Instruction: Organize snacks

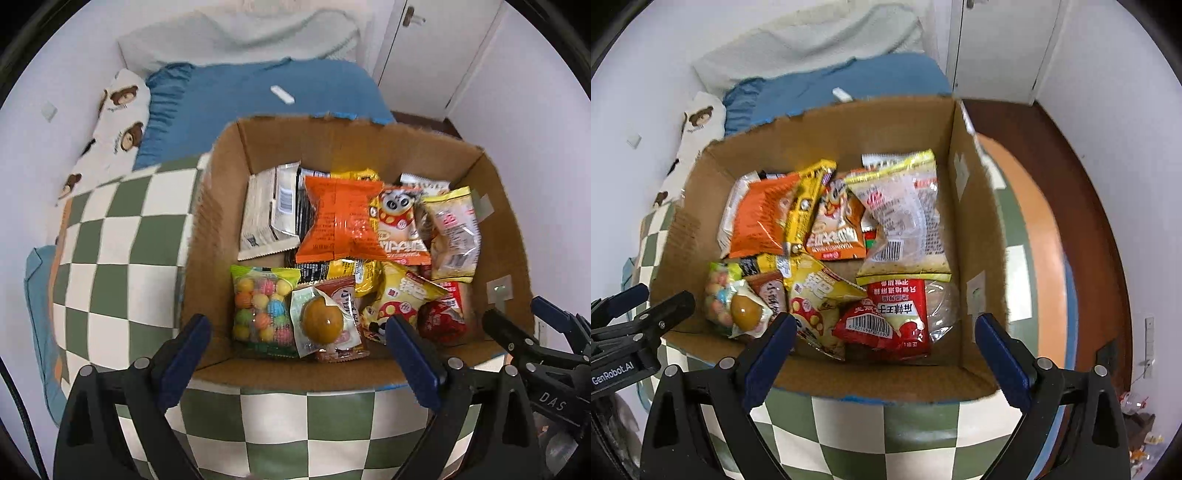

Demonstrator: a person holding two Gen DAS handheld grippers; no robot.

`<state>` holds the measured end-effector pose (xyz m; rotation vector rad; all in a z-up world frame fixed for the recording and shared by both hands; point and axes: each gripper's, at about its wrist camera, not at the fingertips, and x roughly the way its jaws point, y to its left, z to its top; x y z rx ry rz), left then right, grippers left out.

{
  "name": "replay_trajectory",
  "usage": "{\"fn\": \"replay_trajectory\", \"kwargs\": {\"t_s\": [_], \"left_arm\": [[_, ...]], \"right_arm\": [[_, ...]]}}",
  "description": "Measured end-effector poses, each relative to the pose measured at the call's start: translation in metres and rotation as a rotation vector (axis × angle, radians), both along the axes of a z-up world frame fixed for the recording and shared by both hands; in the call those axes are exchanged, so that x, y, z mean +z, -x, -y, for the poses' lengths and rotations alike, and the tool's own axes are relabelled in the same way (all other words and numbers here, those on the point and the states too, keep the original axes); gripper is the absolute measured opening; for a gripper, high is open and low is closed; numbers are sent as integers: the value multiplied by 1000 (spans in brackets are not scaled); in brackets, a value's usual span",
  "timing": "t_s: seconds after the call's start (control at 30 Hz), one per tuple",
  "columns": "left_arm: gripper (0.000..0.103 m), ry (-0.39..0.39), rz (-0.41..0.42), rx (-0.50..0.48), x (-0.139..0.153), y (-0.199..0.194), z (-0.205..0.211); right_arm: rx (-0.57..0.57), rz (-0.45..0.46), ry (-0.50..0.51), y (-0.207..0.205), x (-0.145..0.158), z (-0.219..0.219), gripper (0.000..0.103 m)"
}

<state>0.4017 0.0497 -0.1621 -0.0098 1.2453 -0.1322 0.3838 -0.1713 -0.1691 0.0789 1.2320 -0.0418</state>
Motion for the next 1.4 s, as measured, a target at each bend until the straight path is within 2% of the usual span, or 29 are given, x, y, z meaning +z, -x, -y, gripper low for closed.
{"fn": "replay_trajectory", "kwargs": {"t_s": [0.3, 0.57, 0.73, 1.07, 1.4], "left_arm": [[97, -5, 186, 24, 53, 62, -7], [97, -36, 336, 28, 104, 123, -11], [97, -29, 383, 27, 122, 154, -14], [97, -13, 433, 47, 151, 206, -23], [97, -23, 465, 63, 162, 228, -28]], "right_arm": [[18, 166, 3, 56, 54, -5, 99], [57, 301, 21, 125, 106, -12, 99], [62, 375, 22, 169, 138, -12, 99], [58, 479, 14, 229, 188, -13, 102], [64, 504, -6, 255, 205, -14, 103]]}}
